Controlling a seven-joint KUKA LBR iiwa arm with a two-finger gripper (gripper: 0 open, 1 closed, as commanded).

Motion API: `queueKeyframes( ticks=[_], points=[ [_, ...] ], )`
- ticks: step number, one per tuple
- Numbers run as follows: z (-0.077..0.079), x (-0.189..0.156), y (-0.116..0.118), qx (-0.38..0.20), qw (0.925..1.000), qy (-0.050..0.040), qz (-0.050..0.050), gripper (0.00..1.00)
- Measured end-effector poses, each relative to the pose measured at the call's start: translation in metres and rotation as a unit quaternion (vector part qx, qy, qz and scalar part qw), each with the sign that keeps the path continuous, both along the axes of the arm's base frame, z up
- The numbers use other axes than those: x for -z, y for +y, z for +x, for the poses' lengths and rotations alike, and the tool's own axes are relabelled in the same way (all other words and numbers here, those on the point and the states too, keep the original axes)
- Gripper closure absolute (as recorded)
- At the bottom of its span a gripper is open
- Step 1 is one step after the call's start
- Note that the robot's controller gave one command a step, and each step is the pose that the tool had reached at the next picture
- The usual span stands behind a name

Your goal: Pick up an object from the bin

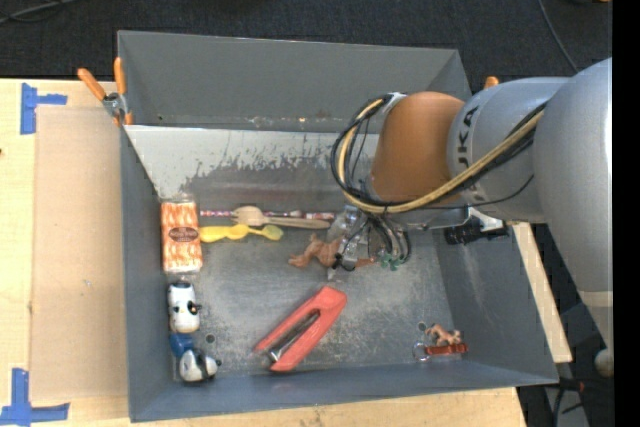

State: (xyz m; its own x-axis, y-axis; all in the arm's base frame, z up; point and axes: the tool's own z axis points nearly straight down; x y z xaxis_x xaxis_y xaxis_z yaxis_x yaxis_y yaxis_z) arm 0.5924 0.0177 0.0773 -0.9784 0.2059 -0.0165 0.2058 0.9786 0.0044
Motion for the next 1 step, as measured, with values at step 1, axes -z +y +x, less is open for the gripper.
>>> queueKeyframes(
  ticks=[1],
  points=[
    [0.0000,0.0000,0.0000,0.000,1.0000,0.0000,0.000,1.00]
  ],
)
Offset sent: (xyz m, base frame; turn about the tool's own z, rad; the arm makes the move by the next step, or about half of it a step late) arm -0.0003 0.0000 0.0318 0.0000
